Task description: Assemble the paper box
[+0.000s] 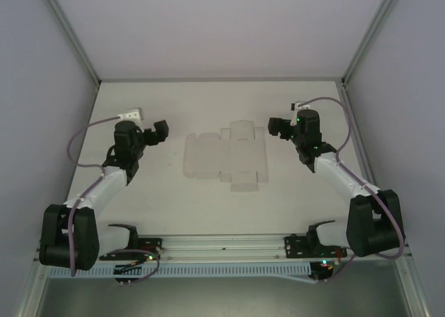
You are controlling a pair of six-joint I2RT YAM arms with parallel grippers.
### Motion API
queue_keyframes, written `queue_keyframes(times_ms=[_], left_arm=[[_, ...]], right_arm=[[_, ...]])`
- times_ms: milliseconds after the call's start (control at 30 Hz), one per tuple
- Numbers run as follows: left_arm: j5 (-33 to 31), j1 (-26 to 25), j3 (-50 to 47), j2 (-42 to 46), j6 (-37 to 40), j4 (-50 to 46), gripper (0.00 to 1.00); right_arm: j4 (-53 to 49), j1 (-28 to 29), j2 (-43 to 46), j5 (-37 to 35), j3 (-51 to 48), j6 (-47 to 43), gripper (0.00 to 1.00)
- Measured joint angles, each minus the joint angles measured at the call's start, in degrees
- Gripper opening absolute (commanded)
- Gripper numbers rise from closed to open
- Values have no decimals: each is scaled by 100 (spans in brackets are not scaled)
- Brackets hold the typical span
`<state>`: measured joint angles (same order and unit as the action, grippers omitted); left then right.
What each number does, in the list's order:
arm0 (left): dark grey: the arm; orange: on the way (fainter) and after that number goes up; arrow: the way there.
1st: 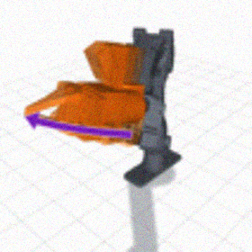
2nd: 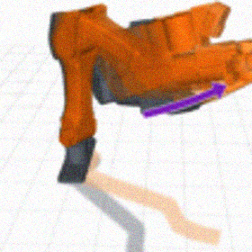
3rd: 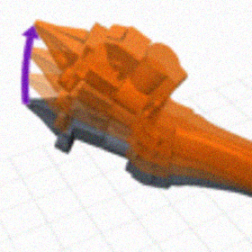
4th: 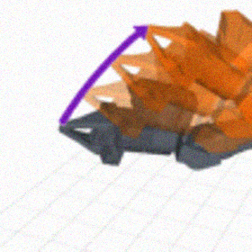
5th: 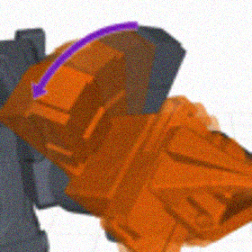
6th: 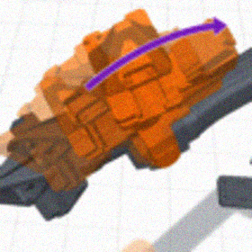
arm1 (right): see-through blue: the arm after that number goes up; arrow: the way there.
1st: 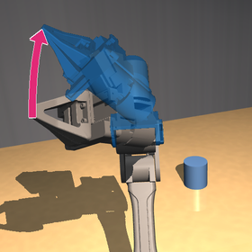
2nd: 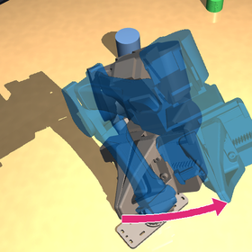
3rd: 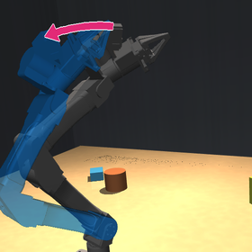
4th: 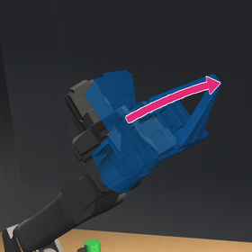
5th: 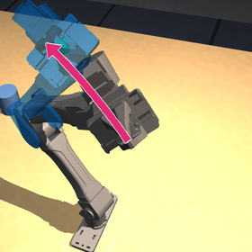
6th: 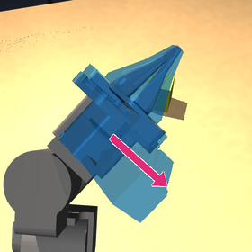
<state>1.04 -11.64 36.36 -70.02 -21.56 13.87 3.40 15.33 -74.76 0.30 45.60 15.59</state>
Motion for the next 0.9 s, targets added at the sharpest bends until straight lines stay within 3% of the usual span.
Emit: queue_keyframes(times_ms=[200, 267, 400, 700, 900], left_arm=[[774, -516, 452, -737, -455, -769, 100], [975, -553, 525, -1045, -540, -914, 100], [1246, -564, 566, -1515, -643, -1123, 100], [1746, -649, 828, -2124, -660, -1261, 100], [2063, -660, 892, -2465, -643, -1198, 99]], right_arm=[[-597, 535, -835, 367, 387, 588, 52], [-675, 557, -1237, 566, 431, 734, 47], [-708, 557, -1845, 850, 431, 955, 44], [-581, 557, -2448, 916, 413, 1263, 28], [-144, 557, -2465, 922, 214, 1351, 29]])
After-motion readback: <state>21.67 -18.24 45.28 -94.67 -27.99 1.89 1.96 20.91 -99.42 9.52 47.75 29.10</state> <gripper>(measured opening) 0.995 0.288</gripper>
